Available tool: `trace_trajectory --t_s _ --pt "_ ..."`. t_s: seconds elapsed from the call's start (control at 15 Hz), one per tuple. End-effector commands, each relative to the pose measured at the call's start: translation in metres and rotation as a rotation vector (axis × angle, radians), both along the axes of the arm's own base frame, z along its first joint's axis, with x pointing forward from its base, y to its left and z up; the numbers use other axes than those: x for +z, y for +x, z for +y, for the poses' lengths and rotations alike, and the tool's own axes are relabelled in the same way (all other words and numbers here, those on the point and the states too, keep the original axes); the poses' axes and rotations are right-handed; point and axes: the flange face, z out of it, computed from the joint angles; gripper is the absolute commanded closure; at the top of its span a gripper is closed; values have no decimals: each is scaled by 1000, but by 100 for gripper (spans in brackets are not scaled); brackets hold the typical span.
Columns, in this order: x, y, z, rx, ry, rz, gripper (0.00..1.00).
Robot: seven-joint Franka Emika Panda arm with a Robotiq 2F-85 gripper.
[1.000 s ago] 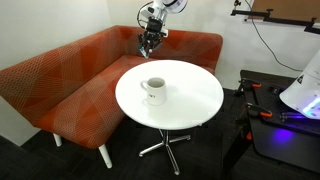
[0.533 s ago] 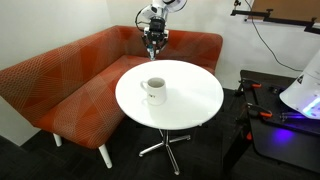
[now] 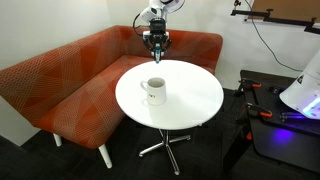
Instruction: Pick up the pen from the table and put it in the cup
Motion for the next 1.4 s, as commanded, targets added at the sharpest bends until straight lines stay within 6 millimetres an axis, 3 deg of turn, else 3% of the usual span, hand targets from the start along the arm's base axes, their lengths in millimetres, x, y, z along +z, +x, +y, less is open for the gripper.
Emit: trace_trajectory --t_s 0.0,0.27,0.33,0.93,1.33 --pt "0 -2 4 20 3 15 79" --pt "0 -4 11 45 3 30 79" --pt "0 -3 11 45 2 30 95" --pt "-33 0 40 89 107 20 95" --pt "-50 5 46 72 194 -14 95"
